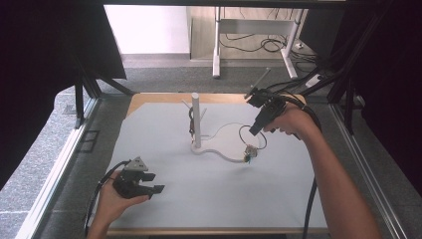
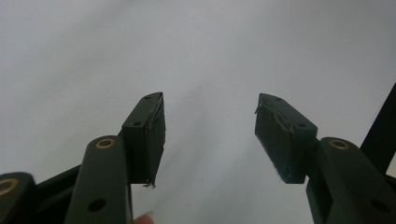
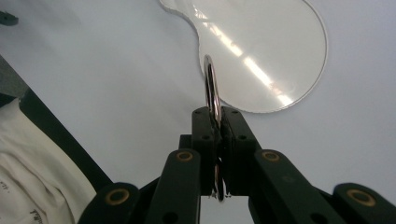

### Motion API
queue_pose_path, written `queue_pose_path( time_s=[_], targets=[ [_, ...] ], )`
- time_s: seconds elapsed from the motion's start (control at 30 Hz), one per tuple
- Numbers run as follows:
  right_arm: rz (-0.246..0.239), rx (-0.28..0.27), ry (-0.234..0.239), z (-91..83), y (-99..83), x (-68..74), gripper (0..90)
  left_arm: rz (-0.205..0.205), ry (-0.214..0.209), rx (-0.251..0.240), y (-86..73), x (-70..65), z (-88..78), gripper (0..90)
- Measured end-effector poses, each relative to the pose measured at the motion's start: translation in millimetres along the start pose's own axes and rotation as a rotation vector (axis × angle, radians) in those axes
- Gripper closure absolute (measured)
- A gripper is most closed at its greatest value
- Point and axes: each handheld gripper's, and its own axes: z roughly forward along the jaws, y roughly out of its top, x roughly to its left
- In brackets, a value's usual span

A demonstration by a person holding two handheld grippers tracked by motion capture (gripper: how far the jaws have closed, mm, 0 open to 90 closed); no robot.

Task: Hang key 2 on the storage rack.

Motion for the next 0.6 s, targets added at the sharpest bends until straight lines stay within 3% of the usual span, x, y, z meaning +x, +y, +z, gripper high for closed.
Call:
queue_pose_path(
  time_s=[0.37, 0.6],
  targets=[
    [0.021, -0.021, 0.017, -2.4, 15.8, -3.0, 84.8, 0.0, 0.0, -0.004, 0.5, -1.2, -0.5, 43.5],
    [0.009, -0.011, 0.008, -1.6, 27.3, 0.4, 84.7, 0.007, -0.001, -0.005, 1.2, -3.0, -1.1, 43.5]
  ],
)
